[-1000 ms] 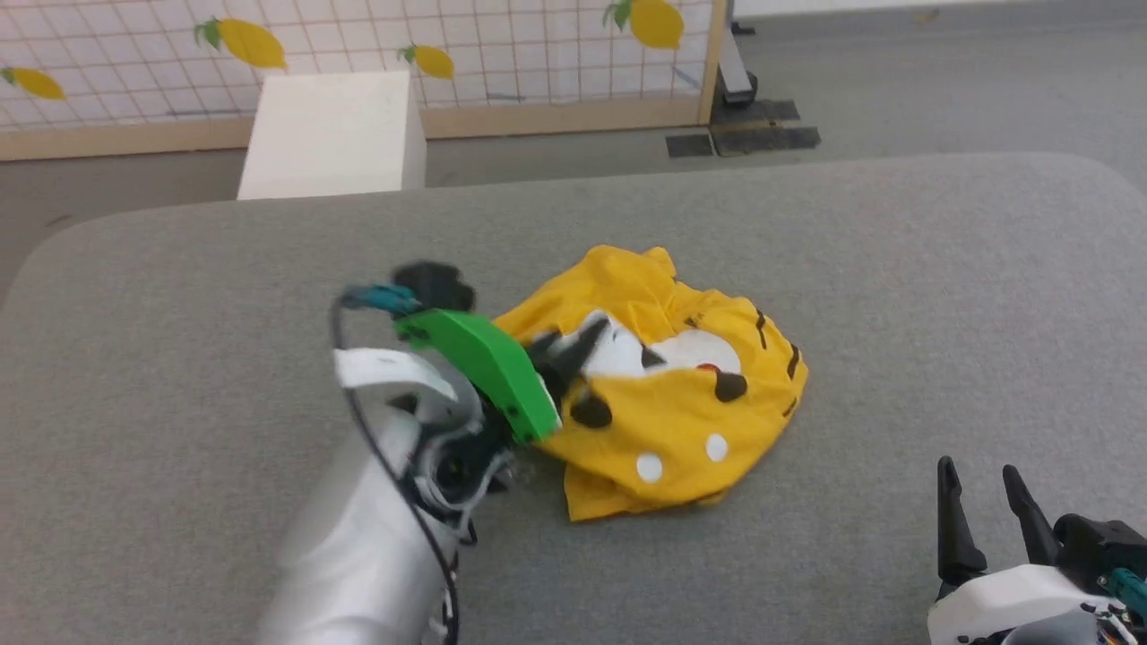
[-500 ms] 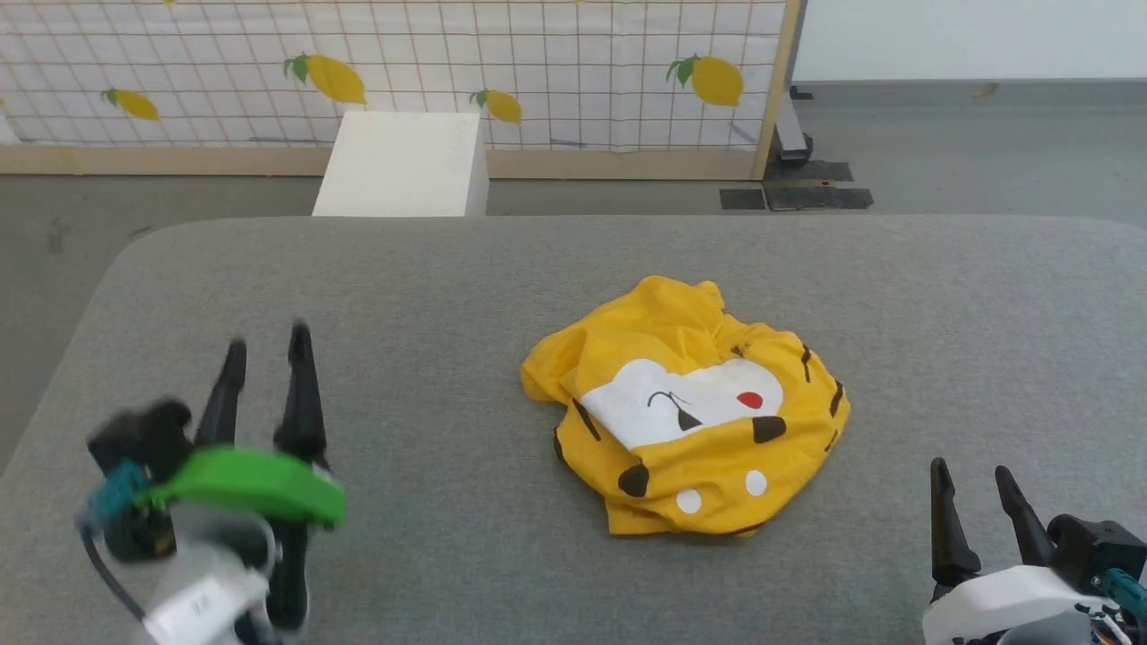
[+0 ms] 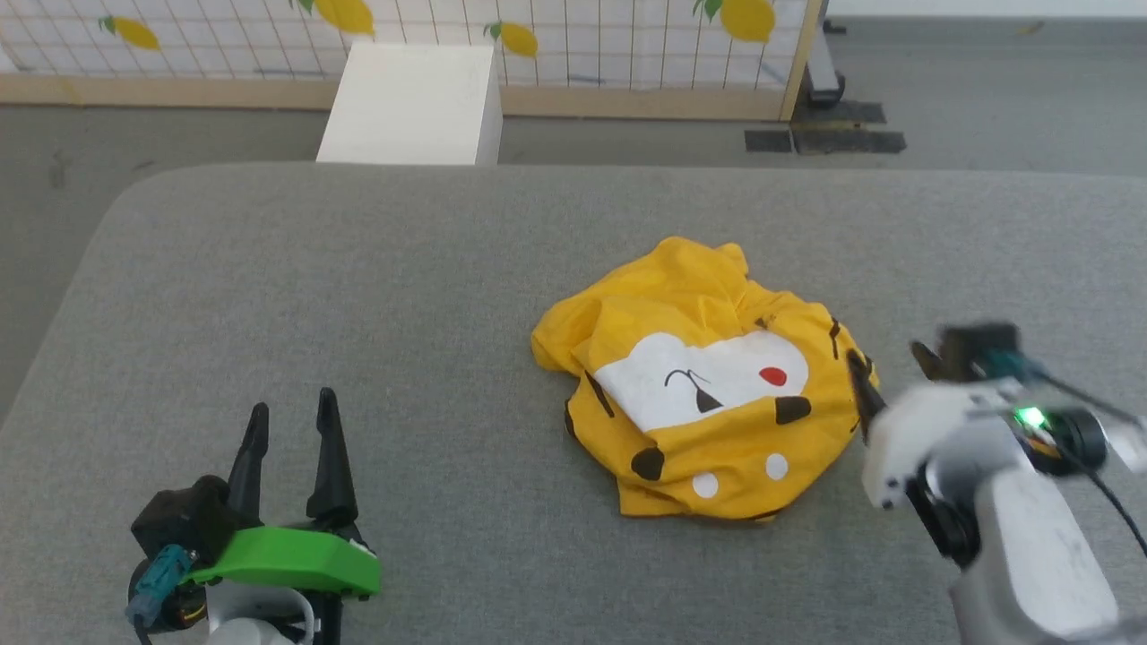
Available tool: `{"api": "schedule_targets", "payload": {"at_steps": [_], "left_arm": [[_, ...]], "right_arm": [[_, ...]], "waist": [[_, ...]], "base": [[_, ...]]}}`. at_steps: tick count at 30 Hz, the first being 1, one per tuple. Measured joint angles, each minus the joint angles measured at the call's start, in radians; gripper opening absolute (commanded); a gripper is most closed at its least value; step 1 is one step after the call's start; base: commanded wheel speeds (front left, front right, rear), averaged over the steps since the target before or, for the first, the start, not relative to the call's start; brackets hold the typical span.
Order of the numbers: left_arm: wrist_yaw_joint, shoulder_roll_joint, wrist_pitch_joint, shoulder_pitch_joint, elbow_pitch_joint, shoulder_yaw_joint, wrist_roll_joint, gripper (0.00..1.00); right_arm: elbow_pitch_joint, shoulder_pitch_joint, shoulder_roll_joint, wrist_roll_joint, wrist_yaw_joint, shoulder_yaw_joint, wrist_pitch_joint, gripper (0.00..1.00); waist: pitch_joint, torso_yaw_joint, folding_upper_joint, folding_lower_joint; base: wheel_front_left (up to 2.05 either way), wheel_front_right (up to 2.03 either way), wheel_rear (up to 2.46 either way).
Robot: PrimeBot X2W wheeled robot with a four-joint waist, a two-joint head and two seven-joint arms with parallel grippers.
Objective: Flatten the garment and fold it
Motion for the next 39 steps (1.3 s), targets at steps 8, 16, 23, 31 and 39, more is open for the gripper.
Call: {"api": "schedule_targets", "payload": {"at_steps": [8, 16, 23, 31, 39], "left_arm": [[-0.029, -0.049, 0.000, -0.010, 0.009, 0.015, 0.033, 1.00], [-0.052, -0.075, 0.000, -0.027, 0.026, 0.041, 0.049, 1.00], [-0.066, -0.085, 0.000, -0.027, 0.047, 0.056, 0.058, 1.00], [-0.072, -0.096, 0.000, -0.024, 0.063, 0.066, 0.061, 1.00], [-0.079, -0.099, 0.000, -0.019, 0.083, 0.060, 0.060, 1.00]], "right_arm": [[0.136, -0.169, -0.021, -0.134, 0.000, 0.107, 0.408, 1.00], [0.186, -0.188, -0.038, -0.053, -0.001, 0.127, 0.506, 0.03], [0.108, -0.190, -0.026, 0.048, 0.000, 0.032, 0.350, 0.00], [-0.062, -0.030, -0.027, 0.040, 0.000, -0.257, 0.305, 0.00], [-0.132, 0.162, 0.001, 0.168, 0.000, -0.255, 0.306, 1.00]], "waist": [[0.065, 0.033, 0.0000, 0.0000], [0.105, 0.078, 0.0000, 0.0000], [0.091, 0.071, 0.0000, 0.0000], [0.048, 0.052, 0.0000, 0.0000], [0.022, 0.005, 0.0000, 0.0001]], "base": [[0.00, 0.00, 0.00], [0.00, 0.00, 0.00], [0.00, 0.00, 0.00], [0.00, 0.00, 0.00], [0.00, 0.00, 0.00]]}}
